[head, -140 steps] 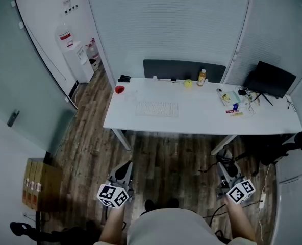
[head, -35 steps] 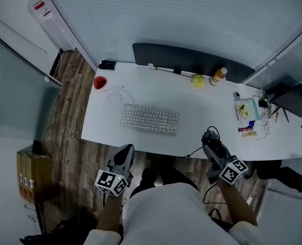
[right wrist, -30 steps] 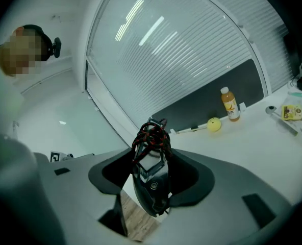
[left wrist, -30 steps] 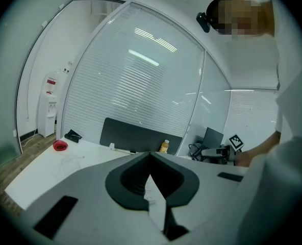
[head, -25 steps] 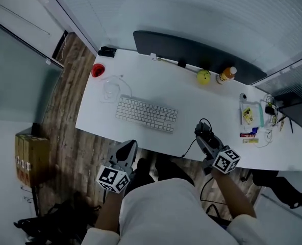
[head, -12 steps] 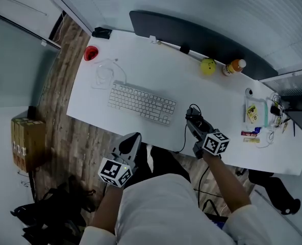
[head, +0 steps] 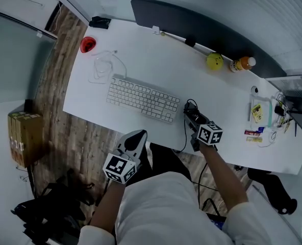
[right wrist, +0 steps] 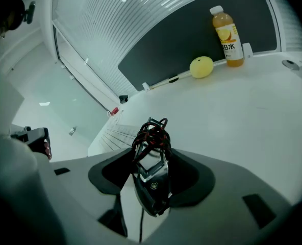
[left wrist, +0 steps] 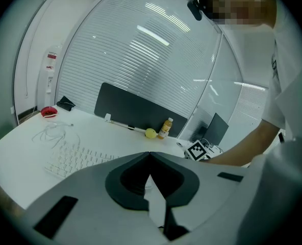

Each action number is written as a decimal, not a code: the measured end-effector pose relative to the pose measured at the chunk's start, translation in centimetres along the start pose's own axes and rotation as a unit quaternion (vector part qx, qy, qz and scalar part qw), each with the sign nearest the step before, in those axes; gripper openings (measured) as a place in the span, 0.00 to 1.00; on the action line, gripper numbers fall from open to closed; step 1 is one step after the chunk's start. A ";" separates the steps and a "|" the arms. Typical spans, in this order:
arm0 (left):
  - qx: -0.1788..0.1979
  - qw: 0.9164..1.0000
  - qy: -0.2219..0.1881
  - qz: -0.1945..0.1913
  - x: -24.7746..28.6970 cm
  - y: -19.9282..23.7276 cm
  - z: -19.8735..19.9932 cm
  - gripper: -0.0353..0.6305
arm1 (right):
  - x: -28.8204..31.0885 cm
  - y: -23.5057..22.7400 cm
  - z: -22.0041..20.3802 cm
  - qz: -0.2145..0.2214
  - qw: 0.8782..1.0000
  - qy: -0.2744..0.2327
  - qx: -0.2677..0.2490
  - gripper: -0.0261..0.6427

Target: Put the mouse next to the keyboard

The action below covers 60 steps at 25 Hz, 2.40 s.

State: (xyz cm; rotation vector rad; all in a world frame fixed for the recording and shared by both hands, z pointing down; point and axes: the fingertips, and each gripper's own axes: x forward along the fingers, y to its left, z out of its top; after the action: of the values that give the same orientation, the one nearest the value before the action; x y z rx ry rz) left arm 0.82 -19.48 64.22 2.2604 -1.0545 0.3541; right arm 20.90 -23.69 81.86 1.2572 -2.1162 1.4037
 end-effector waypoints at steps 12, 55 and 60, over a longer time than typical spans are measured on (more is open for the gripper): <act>-0.013 1.000 0.011 -0.004 0.8 1.1 -0.8 0.08 | 2.5 -0.5 -0.2 -0.003 1.000 0.003 -0.008 0.43; 0.008 0.999 -0.015 0.028 -1.8 -0.2 -0.4 0.08 | -3.4 2.5 5.5 -0.003 0.991 -0.062 -0.119 0.38; 0.015 0.999 -0.036 0.021 -3.6 -0.3 0.5 0.08 | -5.8 5.2 5.3 -0.012 0.985 -0.079 -0.152 0.24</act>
State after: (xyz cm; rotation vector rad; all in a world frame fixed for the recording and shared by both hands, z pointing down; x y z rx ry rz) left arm -1.27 -17.50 62.05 2.2954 -1.1411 0.3107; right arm 21.15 -24.63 72.44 1.2988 -2.3025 0.9494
